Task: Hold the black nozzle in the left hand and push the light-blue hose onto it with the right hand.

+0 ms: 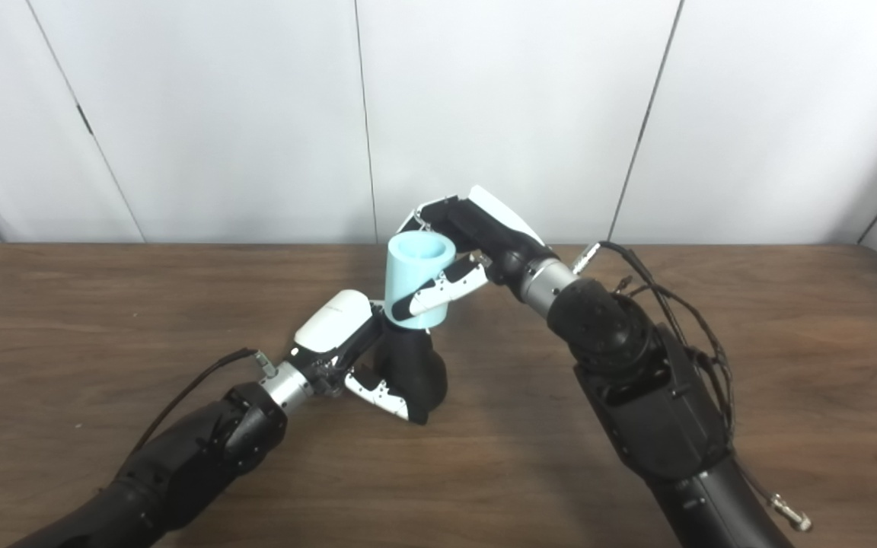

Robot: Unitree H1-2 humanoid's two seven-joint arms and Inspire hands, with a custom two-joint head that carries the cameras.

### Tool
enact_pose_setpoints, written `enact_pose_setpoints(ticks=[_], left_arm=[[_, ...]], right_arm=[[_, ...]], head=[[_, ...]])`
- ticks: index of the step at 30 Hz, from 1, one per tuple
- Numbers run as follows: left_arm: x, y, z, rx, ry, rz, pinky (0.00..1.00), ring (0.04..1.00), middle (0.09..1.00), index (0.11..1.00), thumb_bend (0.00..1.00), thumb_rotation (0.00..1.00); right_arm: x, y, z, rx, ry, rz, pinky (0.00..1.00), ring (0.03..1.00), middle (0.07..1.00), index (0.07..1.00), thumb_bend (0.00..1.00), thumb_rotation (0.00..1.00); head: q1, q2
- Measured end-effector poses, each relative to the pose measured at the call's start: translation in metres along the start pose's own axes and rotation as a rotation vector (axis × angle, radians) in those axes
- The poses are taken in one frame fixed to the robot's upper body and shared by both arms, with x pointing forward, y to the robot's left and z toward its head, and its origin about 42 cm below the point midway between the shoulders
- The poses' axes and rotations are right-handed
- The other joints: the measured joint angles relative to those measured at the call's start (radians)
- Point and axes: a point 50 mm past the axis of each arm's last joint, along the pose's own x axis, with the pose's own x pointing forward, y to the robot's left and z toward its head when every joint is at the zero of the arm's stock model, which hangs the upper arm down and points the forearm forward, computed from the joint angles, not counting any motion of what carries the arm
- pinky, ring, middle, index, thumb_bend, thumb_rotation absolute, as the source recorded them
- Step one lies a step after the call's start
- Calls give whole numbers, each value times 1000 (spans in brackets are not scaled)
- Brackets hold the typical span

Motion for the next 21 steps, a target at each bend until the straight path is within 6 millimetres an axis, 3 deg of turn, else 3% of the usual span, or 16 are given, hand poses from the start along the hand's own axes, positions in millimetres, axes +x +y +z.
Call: enact_pose_setpoints(ticks=[15,21], left_arm=[[0,0,0,-2,2,1,535,610,496,474,524,0],[0,0,0,-2,3,1,534,607,498,473,524,0]], right_arm=[[3,1,5,-36,-5,1,356,416,459,487,529,0],[6,0,8,-51,-12,1,469,494,520,463,525,0]], head=[[3,2],[3,6]])
